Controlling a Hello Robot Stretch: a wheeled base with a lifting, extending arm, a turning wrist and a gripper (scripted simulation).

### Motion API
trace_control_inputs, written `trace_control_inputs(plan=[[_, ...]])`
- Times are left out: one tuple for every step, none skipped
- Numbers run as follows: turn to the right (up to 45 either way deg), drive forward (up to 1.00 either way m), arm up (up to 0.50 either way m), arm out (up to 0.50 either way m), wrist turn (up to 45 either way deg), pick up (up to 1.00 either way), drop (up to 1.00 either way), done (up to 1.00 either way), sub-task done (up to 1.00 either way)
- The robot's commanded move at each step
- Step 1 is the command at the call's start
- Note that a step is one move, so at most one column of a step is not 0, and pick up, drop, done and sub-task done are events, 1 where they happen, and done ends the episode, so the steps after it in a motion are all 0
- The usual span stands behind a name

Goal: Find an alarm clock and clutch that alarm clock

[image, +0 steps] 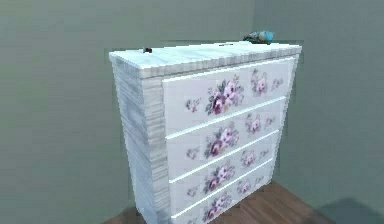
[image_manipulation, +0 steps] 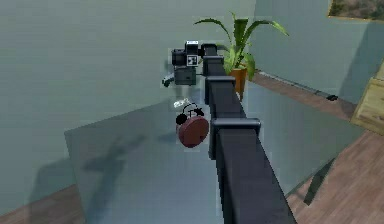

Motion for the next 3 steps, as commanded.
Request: trace_control_inputs(plan=[[0.0,0.00,-0.30,0.00,0.0,0.00,0.00,0.00,0.00],[0.0,0.00,0.00,0.00,0.0,1.00,0.00,0.00,0.00],[0.0,0.00,0.10,0.00,0.0,0.00,0.00,0.00,0.00]])
